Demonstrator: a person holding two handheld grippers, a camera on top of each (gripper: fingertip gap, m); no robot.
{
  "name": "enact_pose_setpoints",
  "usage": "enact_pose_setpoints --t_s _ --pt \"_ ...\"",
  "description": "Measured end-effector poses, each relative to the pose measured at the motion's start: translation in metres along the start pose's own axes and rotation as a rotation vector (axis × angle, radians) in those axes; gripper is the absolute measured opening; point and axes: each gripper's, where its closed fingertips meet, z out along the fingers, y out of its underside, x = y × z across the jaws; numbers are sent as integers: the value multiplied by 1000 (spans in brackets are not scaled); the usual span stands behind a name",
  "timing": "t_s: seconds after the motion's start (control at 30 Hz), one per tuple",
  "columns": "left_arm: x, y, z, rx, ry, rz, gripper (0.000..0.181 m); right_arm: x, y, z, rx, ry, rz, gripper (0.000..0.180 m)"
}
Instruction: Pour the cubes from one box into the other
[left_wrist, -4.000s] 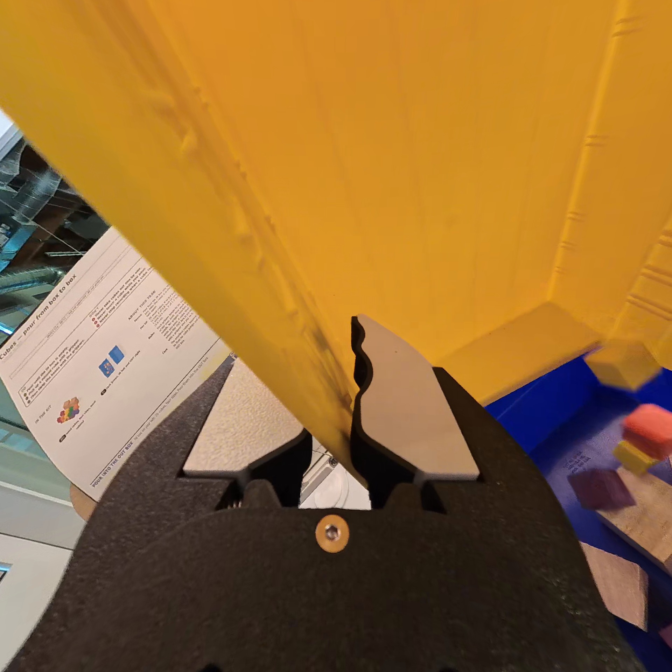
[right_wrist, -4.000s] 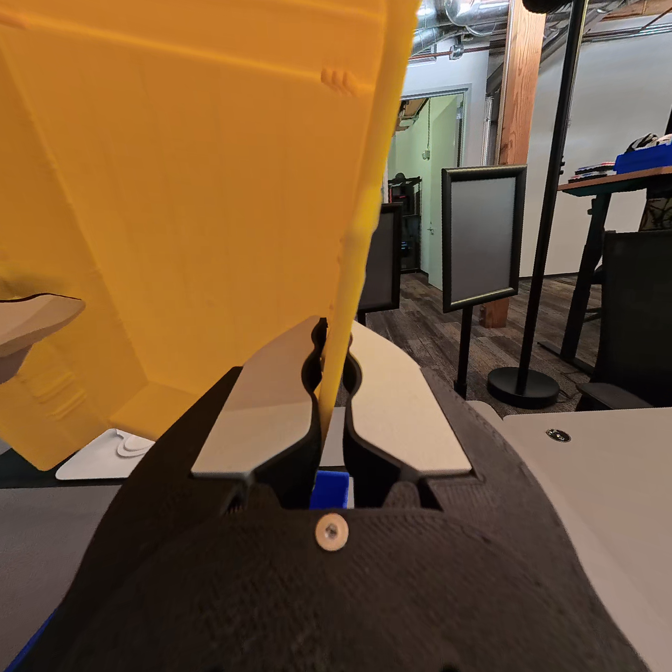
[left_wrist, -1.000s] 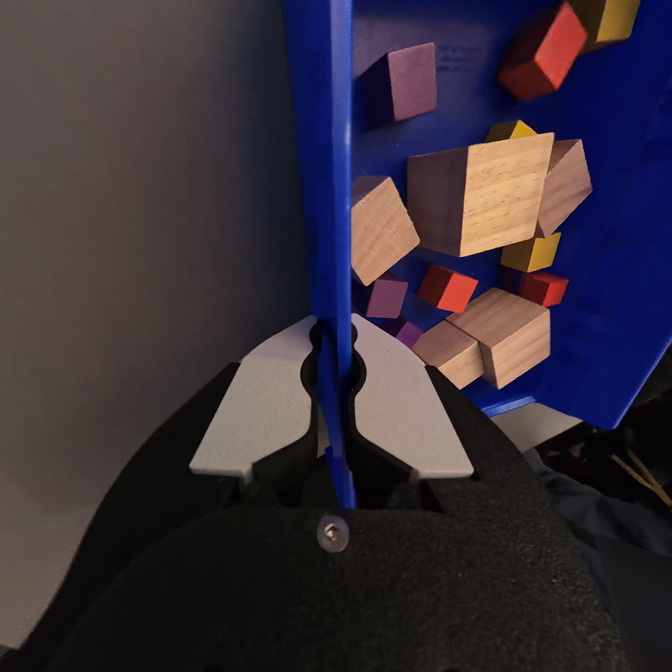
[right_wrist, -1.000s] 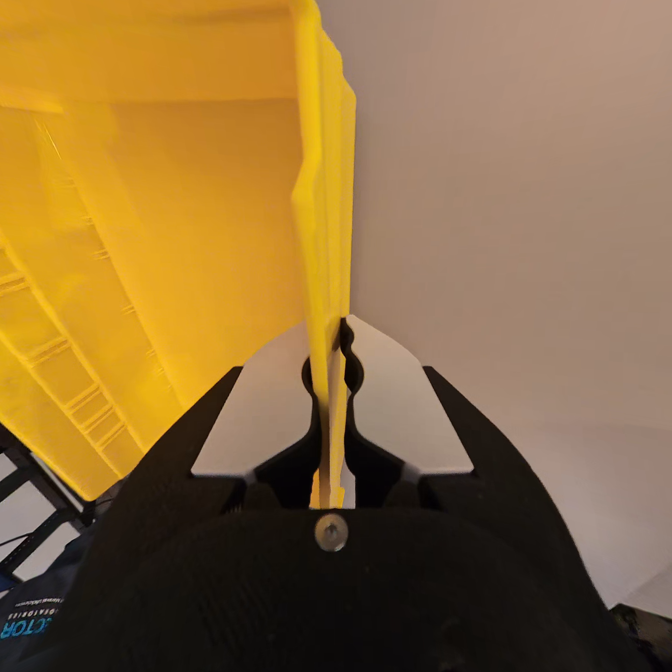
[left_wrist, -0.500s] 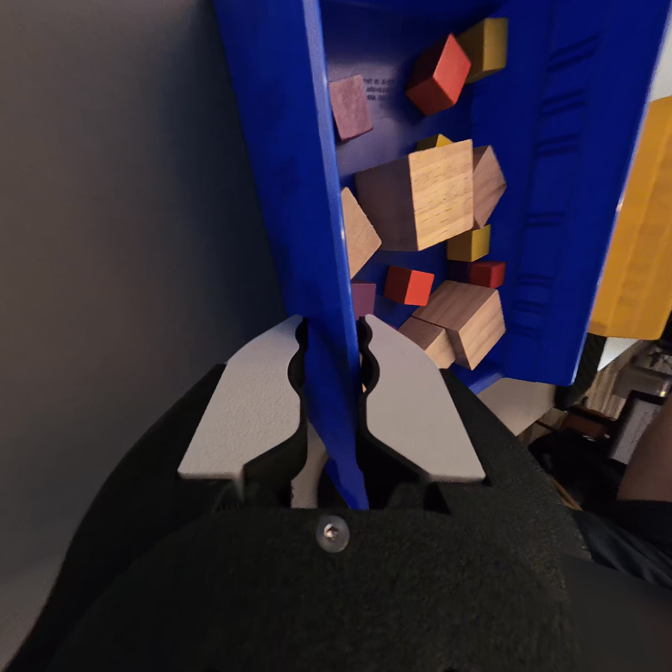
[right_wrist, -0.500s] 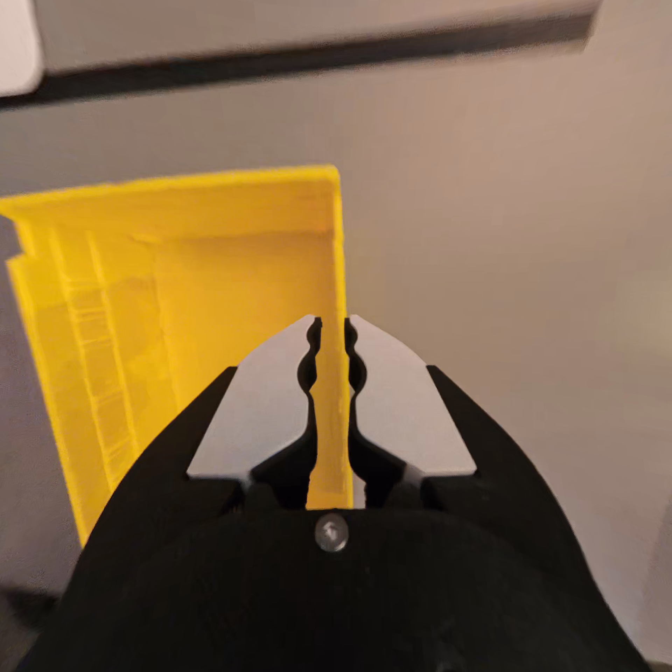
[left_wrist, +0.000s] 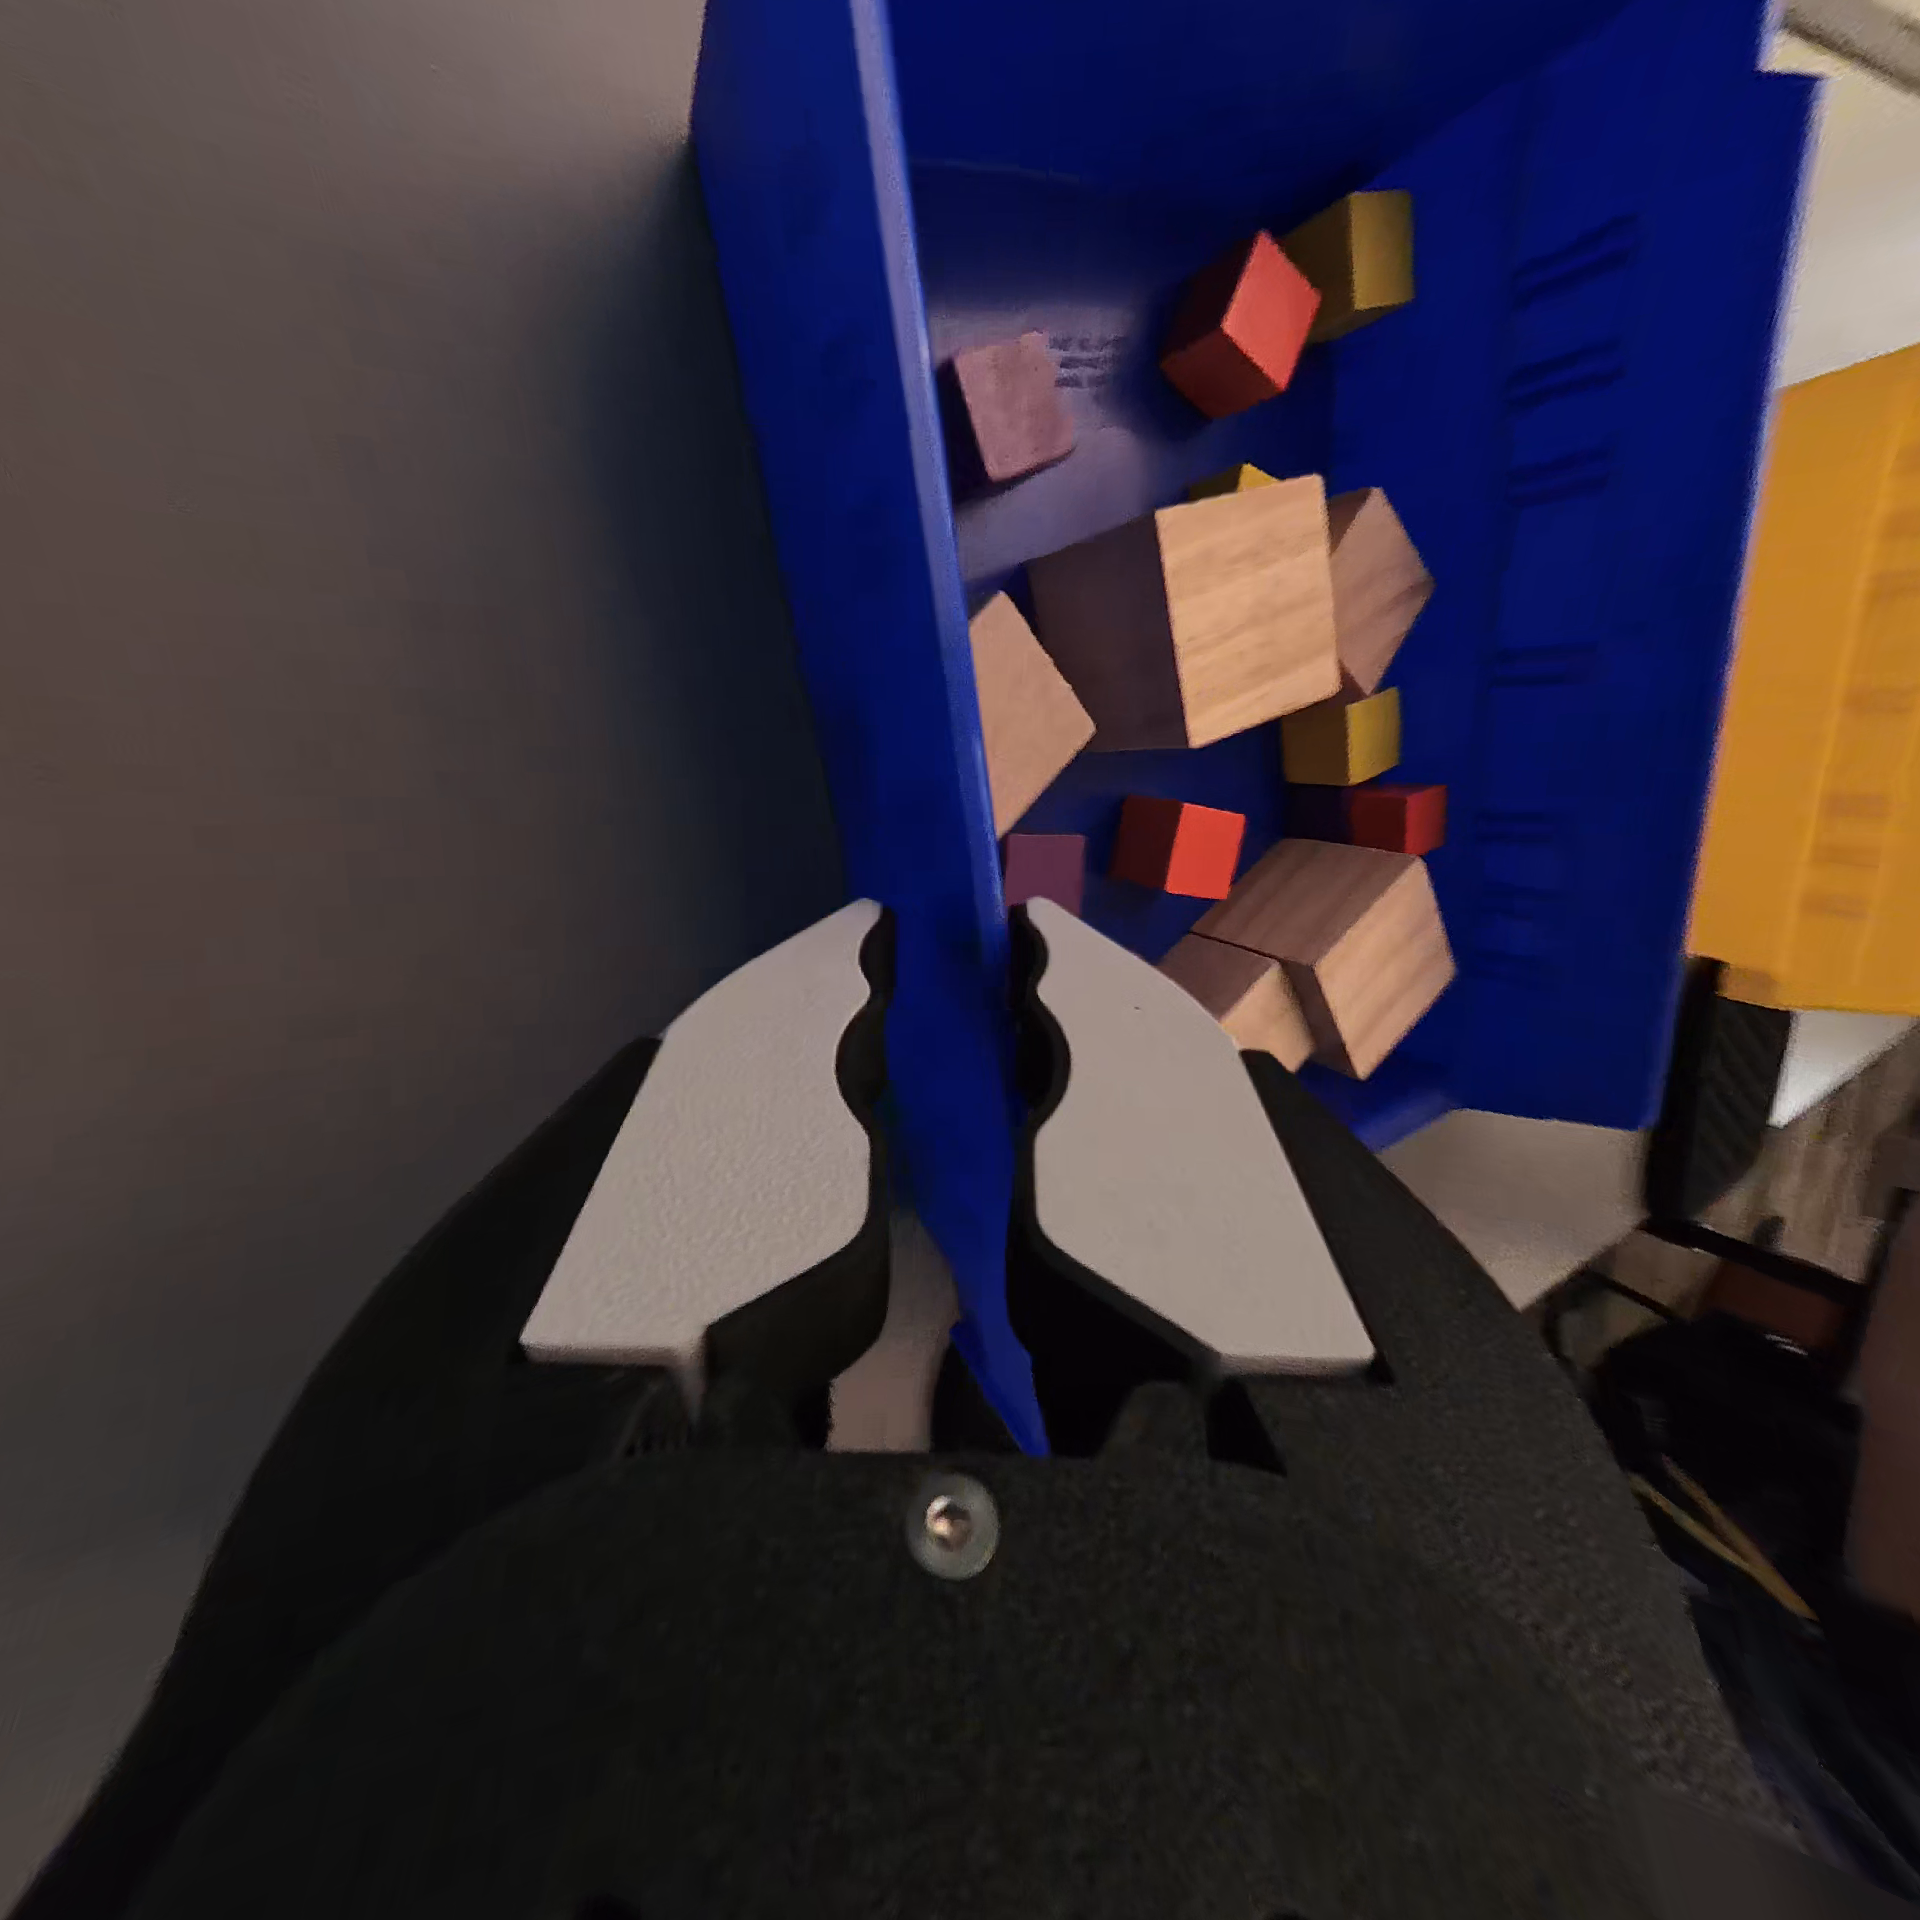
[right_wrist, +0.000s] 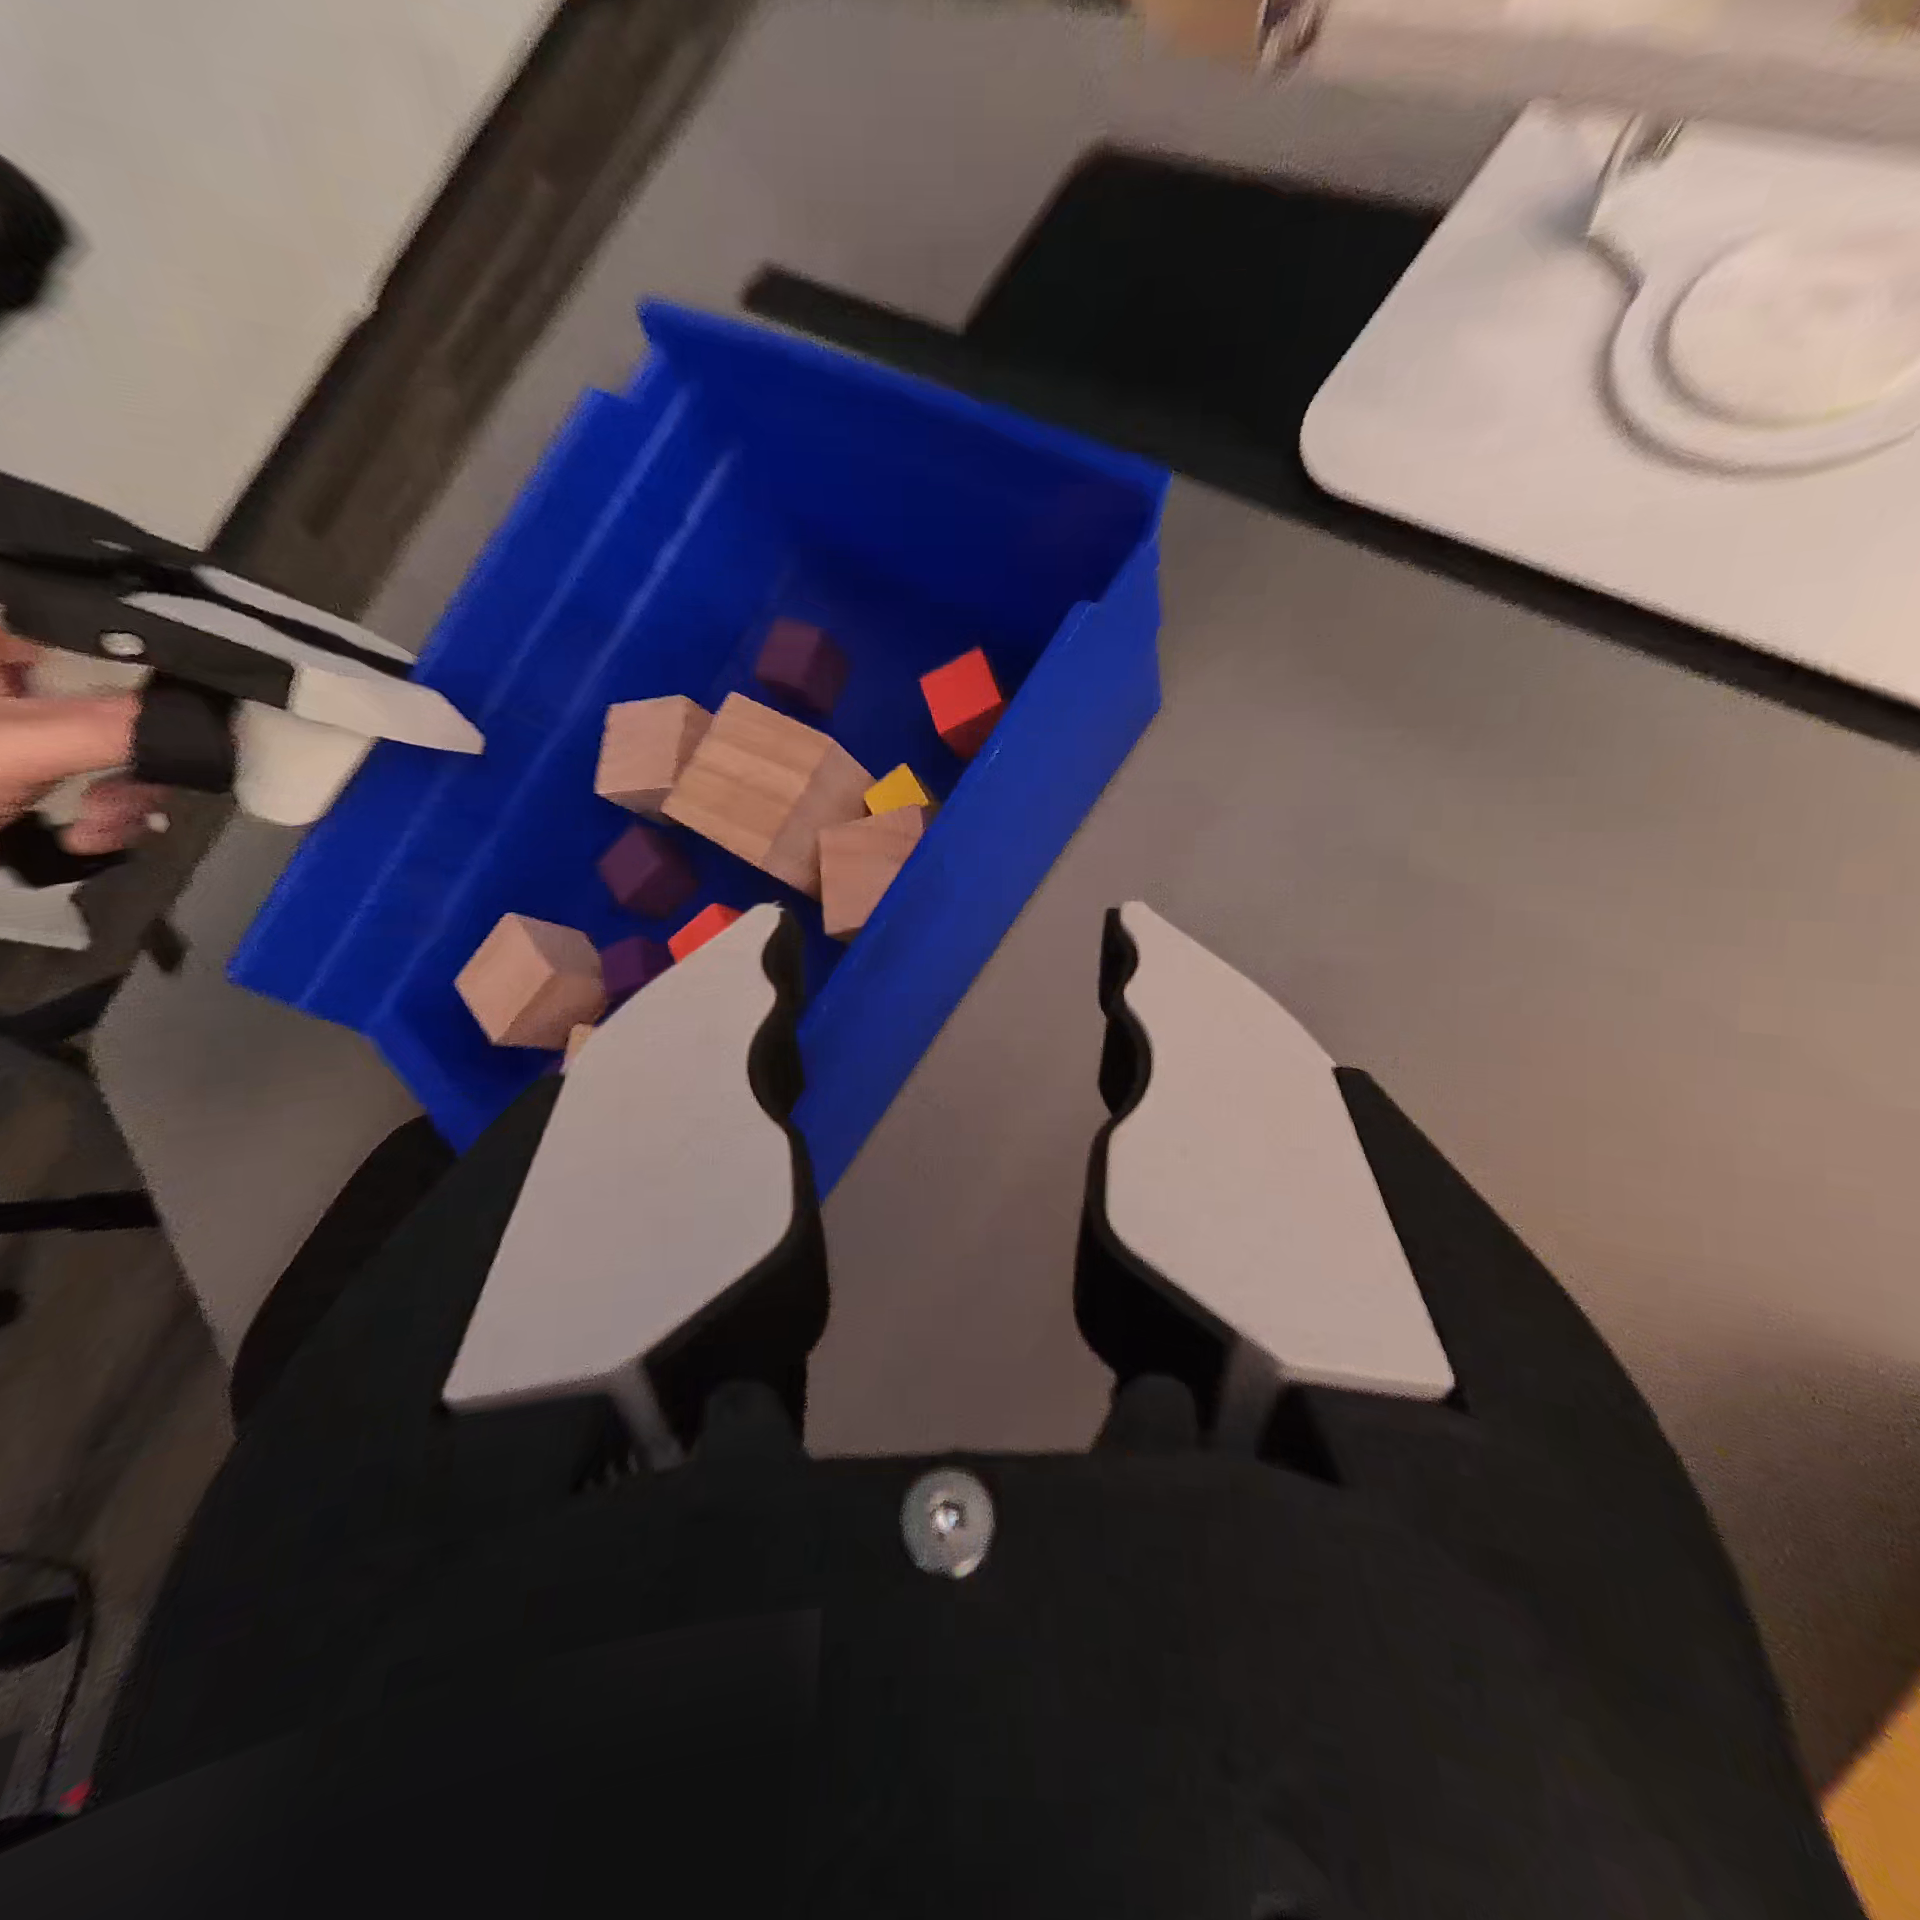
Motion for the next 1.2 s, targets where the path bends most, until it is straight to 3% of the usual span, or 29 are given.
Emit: enact_pose_setpoints --t_s 0.17,0.47,0.53,0.73,0.97,1.2 --pt "-5 -22 8 13 -105 11 16 1 23 58 -251 182 12 56" --pt "-18 -37 32 -70 -304 48 6 6 60 89 -546 316 182 29" --pt "-19 -36 35 -84 -316 46 6 5 57 91 -534 309 213 11" --pt "-20 -33 38 -130 -268 -5 6 7 57 92 -550 330 225 7" --pt "-21 -33 38 -176 -371 80 7 9 53 93 -516 315 254 7" --pt "-21 -33 38 -172 -372 63 6 11 51 93 -520 372 207 8"
